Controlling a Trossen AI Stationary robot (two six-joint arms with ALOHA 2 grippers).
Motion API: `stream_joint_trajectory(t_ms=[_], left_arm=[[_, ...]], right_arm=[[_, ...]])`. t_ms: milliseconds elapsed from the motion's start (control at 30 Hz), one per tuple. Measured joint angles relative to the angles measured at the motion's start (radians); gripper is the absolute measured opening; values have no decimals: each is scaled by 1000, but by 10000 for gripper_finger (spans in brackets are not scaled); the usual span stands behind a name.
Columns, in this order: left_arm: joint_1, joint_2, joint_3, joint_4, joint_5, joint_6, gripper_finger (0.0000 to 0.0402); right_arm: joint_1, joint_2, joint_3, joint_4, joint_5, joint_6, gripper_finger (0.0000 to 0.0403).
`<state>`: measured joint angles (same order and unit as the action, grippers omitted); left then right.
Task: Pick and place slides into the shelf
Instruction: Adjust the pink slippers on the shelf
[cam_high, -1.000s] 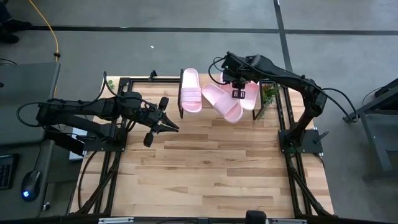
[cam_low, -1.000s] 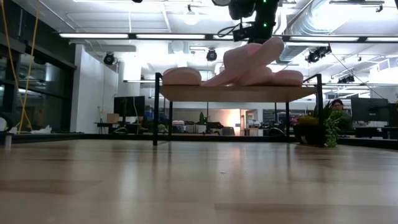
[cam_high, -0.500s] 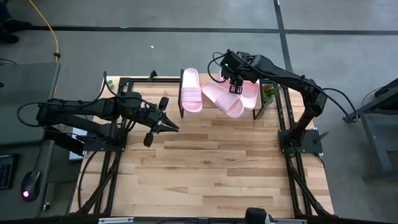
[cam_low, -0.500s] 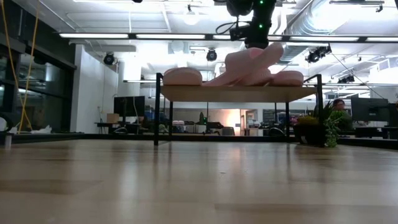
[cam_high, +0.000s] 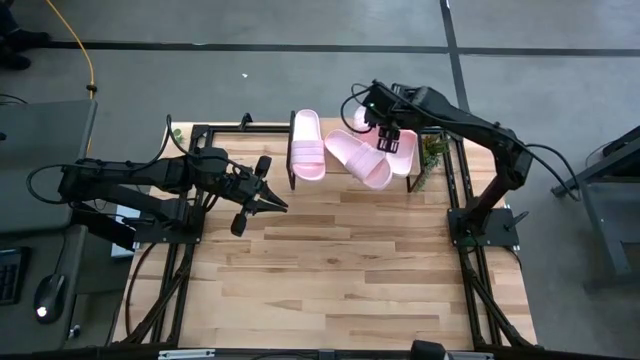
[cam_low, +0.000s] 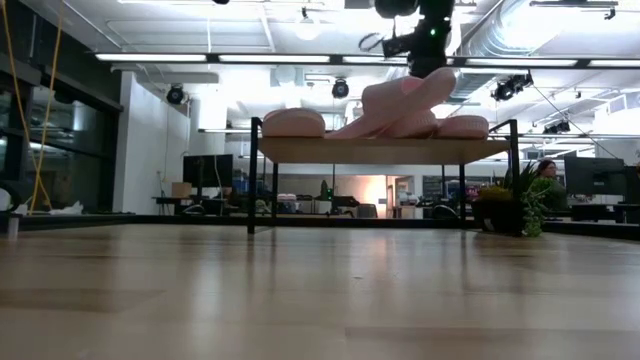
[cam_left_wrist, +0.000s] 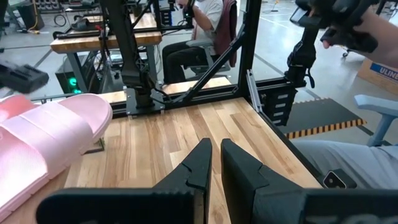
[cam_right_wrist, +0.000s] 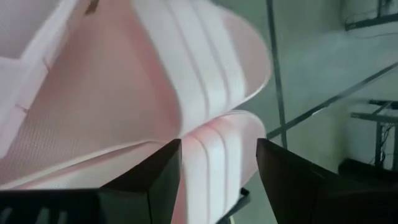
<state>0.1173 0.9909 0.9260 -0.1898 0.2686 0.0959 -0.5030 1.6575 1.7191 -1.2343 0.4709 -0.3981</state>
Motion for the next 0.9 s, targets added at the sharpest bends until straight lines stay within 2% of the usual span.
stream_joint_trajectory(t_ms=[100, 300, 500, 667, 900], left_arm=[[0, 0, 0, 0, 0, 0, 24], [0, 0, 0, 0, 0, -1, 24], [0, 0, 0, 0, 0, -2, 24], [0, 0, 0, 0, 0, -2, 24], [0, 0, 0, 0, 0, -2, 24]], right_arm=[[0, -44, 0, 18, -21, -1, 197], [15, -131, 0, 5, -146, 53, 197], [108, -164, 0, -19, -193, 83, 197], [232, -167, 0, -45, -150, 110, 197], [411, -167, 0, -75, 20, 145, 197]])
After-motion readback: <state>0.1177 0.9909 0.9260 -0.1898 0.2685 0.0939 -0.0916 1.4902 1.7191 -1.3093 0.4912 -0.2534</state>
